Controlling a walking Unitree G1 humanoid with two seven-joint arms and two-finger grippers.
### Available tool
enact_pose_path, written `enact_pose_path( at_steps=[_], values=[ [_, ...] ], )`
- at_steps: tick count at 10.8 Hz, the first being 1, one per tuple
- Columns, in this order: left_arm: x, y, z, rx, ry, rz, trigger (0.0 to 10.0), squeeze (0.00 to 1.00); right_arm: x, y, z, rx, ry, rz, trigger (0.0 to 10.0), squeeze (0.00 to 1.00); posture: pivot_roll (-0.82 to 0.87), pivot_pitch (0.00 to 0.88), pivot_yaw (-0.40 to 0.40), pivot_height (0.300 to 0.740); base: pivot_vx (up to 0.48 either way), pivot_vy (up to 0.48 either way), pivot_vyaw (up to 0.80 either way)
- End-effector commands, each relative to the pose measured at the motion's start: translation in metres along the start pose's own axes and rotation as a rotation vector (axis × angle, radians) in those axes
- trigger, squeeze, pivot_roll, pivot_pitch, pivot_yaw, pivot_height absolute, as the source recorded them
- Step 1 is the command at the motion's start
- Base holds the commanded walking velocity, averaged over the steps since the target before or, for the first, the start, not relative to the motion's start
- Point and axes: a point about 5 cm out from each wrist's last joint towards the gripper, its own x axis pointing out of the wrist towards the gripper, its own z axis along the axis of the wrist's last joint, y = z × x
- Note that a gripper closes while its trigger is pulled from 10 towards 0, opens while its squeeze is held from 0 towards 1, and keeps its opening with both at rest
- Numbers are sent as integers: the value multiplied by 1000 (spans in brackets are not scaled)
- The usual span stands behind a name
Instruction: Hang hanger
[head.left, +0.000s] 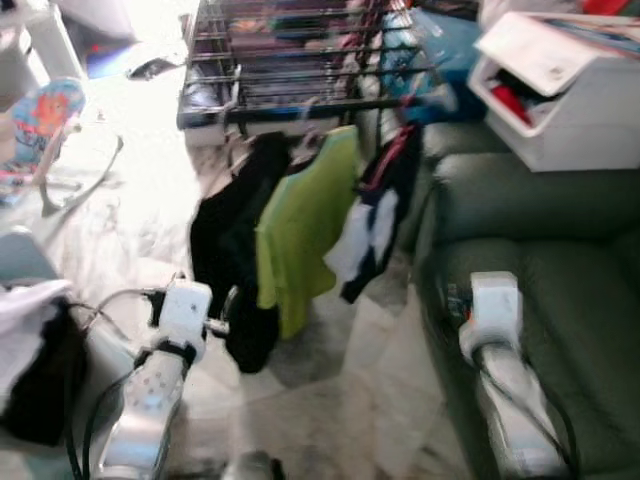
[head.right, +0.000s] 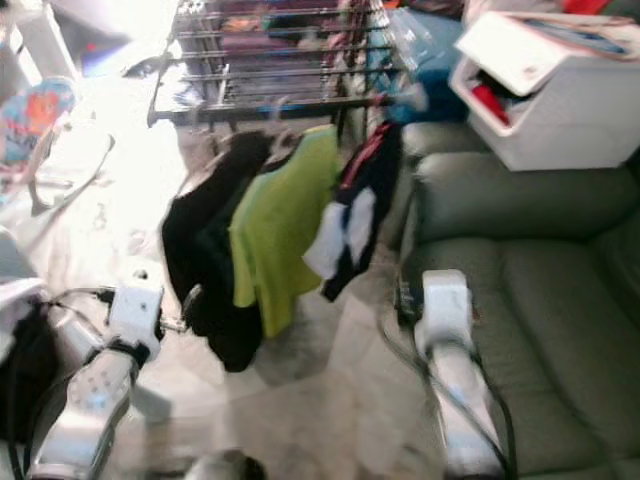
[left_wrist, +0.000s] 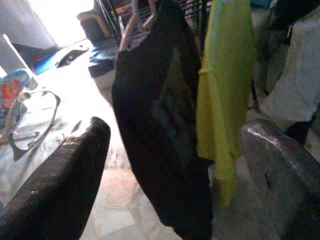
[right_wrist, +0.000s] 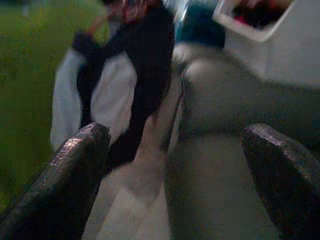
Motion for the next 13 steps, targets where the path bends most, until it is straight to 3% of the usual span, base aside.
enact_pose_path(
  at_steps=[1,2,3,4,6,8,11,13],
  values=[
    [2,-4,4,-15,-11,-3,10000,0,-5,-13,-15,-28,54,-55,10000,0,-36,0,14,740,0,480,0],
    [2,-6,5,-23,-16,-3,10000,0,-4,-13,-16,-5,56,-63,10000,0,-36,0,14,740,0,480,0],
    [2,-9,6,-39,-17,-18,10000,0,-5,-14,-17,-60,38,-96,10000,0,-31,0,11,740,0,480,0],
    [2,-10,6,-47,-31,-19,10000,0,-5,-11,-22,-66,87,-79,10000,0,-23,0,2,740,0,480,0],
    [2,-12,0,-94,-5,-2,10000,0,-9,-10,-27,-32,84,-55,10000,0,-19,0,-4,740,0,480,0],
    [3,-19,9,-98,-58,-56,10000,0,-4,-9,-22,-5,73,-37,10000,0,-21,0,-24,740,0,0,0],
    [8,-11,19,-55,-98,-71,10000,0,9,-11,-7,-33,23,-31,10000,0,-37,0,-26,740,0,0,0],
    [4,-13,15,-88,-84,-114,10000,0,1,-3,-20,-16,70,-25,10000,0,-24,0,-16,740,0,0,0]
  ],
)
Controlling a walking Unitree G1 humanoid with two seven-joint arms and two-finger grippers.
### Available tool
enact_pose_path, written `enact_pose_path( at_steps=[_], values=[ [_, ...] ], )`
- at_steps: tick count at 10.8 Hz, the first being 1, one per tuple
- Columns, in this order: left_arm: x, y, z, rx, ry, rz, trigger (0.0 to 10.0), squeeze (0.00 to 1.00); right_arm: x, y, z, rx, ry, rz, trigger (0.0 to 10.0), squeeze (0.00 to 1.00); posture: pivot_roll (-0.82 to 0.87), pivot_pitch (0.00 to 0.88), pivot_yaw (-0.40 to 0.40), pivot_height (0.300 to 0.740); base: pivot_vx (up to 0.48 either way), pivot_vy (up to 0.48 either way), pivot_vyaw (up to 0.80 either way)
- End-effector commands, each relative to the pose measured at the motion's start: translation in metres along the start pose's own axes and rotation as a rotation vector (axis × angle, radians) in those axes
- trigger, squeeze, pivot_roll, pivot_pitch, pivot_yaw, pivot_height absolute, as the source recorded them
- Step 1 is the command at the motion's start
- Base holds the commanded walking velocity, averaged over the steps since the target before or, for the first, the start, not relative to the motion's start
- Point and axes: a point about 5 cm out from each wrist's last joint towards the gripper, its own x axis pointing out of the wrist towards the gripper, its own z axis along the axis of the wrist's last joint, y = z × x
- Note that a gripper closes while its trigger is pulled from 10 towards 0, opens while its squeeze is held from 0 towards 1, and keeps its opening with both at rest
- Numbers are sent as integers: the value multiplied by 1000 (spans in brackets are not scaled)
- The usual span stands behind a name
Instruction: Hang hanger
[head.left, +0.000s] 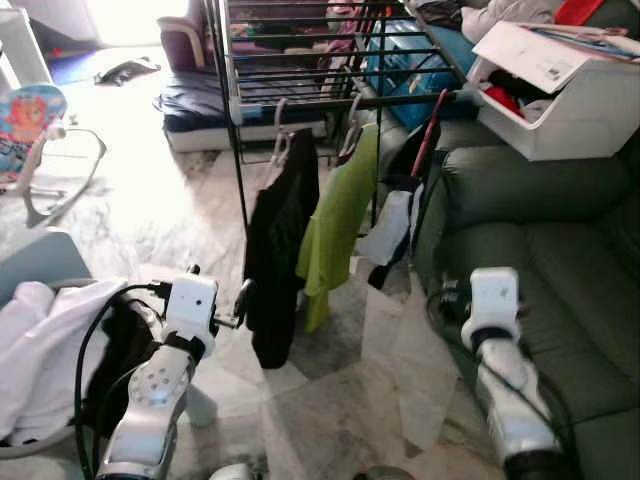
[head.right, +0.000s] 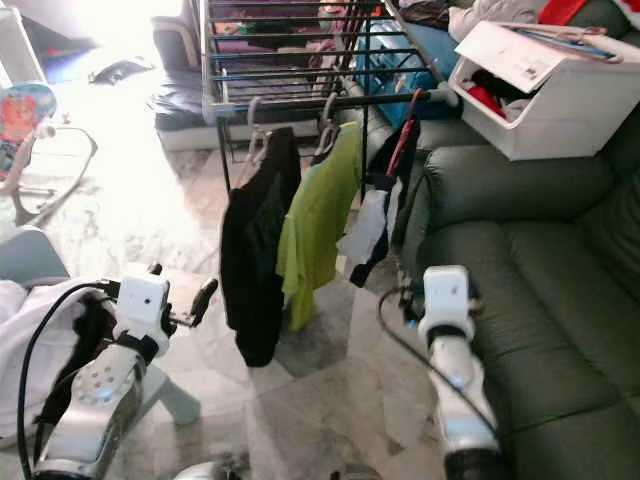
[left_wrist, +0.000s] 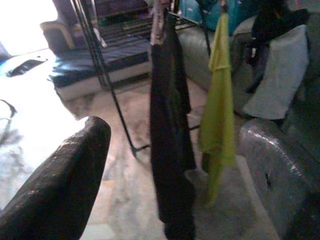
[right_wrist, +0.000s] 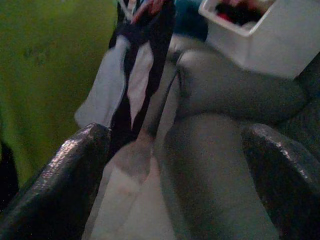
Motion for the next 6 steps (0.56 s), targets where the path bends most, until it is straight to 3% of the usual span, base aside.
enact_pose_path(
  at_steps=[1,2,6],
  values=[
    [0,-6,5,-16,-22,-43,10000,0,-1,3,-1,-11,13,2,10000,0,-30,0,-13,740,259,0,-763],
    [1,-12,4,-18,-21,-70,10000,0,-3,4,-4,-11,19,3,10000,0,-33,0,-15,740,289,0,-800],
    [3,-18,8,-52,-37,-93,10000,0,2,-2,1,-19,-4,4,10000,0,-42,0,-12,740,372,0,0]
  ],
)
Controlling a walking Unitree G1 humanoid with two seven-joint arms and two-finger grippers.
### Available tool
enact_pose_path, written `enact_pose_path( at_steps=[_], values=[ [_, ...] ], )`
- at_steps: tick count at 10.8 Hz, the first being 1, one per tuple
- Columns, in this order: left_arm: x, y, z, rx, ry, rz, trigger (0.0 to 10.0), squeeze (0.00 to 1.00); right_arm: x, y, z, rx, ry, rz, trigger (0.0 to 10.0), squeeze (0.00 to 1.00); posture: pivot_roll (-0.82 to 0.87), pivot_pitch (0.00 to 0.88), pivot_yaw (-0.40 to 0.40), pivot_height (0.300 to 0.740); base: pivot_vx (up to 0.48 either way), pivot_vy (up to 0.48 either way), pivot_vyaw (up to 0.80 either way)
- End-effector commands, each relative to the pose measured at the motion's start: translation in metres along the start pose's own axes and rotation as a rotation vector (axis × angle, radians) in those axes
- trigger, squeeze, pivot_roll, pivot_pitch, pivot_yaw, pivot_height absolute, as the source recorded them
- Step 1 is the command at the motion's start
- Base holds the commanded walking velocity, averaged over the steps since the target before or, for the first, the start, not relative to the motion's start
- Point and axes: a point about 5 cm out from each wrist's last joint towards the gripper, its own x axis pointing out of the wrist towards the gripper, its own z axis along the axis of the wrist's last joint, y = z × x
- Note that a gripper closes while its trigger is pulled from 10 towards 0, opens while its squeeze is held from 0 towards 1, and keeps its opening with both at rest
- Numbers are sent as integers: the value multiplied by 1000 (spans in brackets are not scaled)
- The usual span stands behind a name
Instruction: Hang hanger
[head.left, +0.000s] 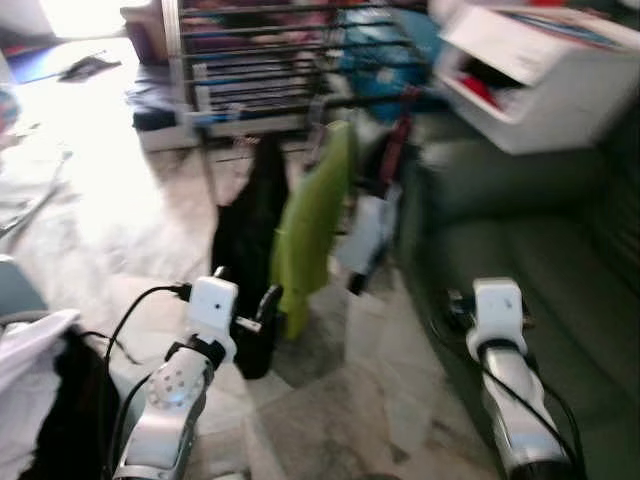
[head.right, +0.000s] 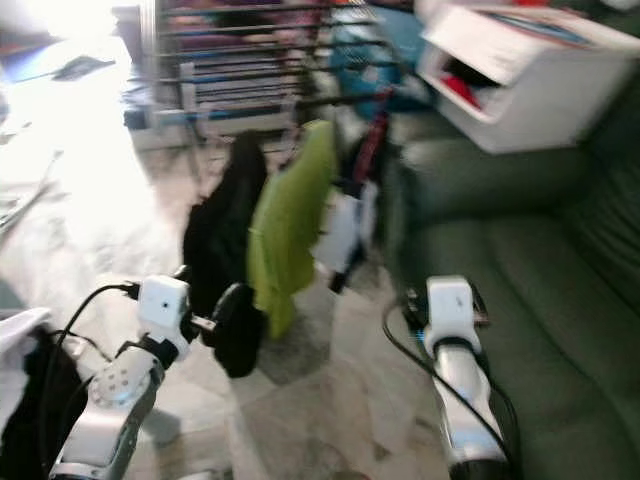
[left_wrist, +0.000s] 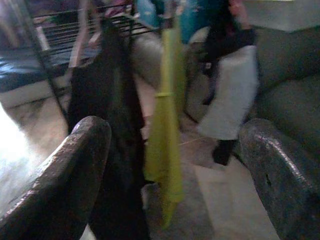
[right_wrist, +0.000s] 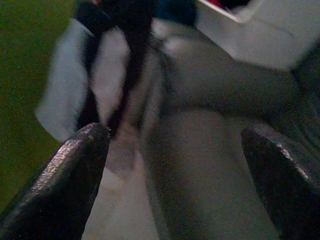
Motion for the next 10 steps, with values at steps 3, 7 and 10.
enact_pose_path(
  at_steps=[3,7,10],
  values=[
    [3,-1,7,-5,-23,2,10000,0,6,9,11,-2,-43,97,10000,0,-45,0,-12,740,439,0,0],
    [4,0,8,-9,-25,12,10000,0,4,17,12,25,-52,158,10000,0,-46,0,-15,740,444,0,100],
    [4,0,8,-8,-27,32,10000,0,4,20,9,42,-38,183,10000,0,-40,0,-25,740,235,185,0]
  ],
)
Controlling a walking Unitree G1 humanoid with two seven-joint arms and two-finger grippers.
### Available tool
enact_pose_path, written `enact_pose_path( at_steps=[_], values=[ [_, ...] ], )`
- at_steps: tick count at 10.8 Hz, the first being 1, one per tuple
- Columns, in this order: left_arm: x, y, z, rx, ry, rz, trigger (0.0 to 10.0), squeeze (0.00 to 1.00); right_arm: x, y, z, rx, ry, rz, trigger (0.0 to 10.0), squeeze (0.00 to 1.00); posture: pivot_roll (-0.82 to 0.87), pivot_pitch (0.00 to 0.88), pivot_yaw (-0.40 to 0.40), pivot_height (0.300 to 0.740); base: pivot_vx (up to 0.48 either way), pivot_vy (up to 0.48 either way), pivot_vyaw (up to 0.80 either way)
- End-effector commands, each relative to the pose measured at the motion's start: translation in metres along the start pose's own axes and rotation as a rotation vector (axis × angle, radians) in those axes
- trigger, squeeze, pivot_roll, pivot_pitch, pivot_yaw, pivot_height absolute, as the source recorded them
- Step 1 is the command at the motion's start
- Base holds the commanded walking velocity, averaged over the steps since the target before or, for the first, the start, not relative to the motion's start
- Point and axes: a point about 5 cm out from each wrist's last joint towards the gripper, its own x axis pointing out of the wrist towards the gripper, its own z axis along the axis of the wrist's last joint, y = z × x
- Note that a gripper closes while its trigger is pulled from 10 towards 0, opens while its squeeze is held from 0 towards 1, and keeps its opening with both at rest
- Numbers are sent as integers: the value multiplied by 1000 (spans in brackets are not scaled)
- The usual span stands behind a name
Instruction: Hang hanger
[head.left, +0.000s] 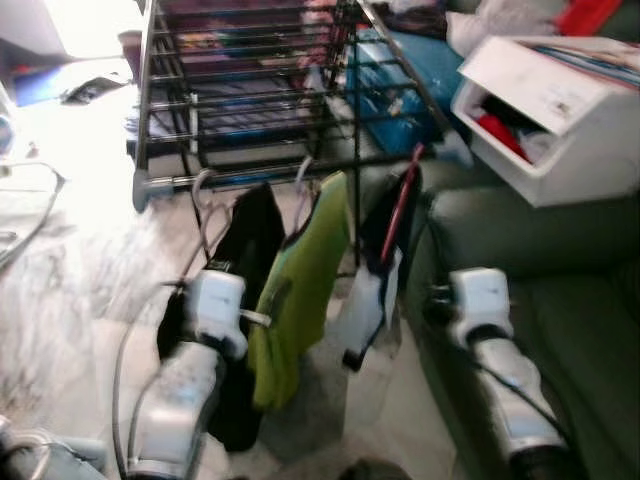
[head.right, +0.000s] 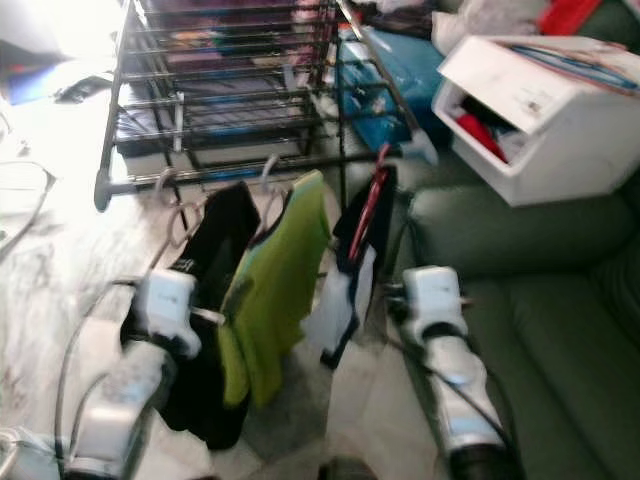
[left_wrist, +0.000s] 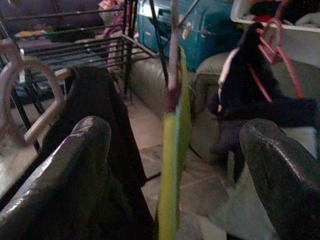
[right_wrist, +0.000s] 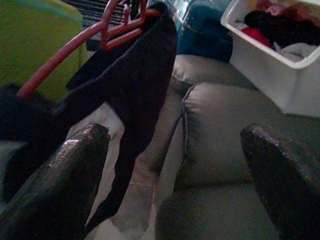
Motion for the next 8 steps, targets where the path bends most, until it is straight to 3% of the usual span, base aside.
enact_pose_path(
  at_steps=[1,3,6,7,8],
  values=[
    [-3,10,2,23,-4,32,10000,0,3,9,1,18,4,33,10000,0,-30,0,-29,740,0,0,0],
    [-5,12,2,30,1,39,10000,0,10,12,8,47,-9,42,10000,0,-21,0,-24,740,0,0,0],
    [-17,19,2,66,27,37,10000,0,26,32,21,145,-6,106,10000,0,21,0,-2,740,0,0,0],
    [-23,22,1,74,40,41,10000,0,32,36,25,279,21,79,10000,0,28,9,2,740,0,0,0],
    [-28,24,0,81,57,42,10000,0,39,41,29,265,36,77,10000,0,42,31,11,740,0,0,0]
  ],
)
